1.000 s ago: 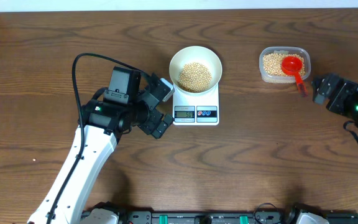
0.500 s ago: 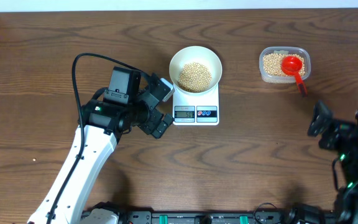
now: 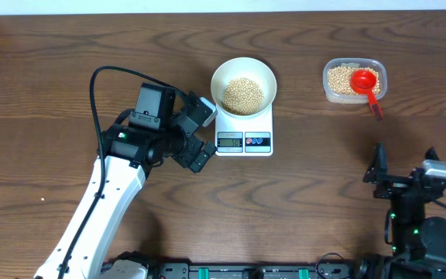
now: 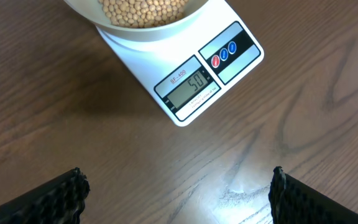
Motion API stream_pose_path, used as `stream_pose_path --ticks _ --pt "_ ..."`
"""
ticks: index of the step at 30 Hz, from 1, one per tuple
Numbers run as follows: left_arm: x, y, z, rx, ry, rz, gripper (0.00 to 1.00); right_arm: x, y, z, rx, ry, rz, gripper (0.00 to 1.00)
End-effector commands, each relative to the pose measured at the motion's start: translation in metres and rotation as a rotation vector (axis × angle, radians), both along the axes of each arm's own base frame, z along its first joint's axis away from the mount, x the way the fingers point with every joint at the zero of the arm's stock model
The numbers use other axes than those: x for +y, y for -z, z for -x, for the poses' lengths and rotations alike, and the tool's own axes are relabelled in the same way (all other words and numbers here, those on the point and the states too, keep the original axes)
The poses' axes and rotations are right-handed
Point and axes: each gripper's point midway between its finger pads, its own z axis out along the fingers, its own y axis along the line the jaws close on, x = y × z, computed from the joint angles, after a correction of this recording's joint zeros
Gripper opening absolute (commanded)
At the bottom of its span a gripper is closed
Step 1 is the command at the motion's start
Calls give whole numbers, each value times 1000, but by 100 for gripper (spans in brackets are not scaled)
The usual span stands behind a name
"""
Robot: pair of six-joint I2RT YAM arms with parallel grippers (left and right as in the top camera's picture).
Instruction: Scoop item into bowl and weigh 50g on scale
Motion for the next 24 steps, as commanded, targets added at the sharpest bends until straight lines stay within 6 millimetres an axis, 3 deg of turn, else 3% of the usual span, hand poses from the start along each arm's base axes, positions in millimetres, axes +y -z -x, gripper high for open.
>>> stream_pose_path --ticks 1,15,24 --pt "0 -2 -2 -4 -10 -4 95 1 11 -2 -23 9 19 99" --pt "0 -2 -2 -4 -10 -4 95 10 34 -5 -79 -8 25 99" --pt "0 -2 -2 -4 -10 -4 95 12 55 -4 4 -16 13 99"
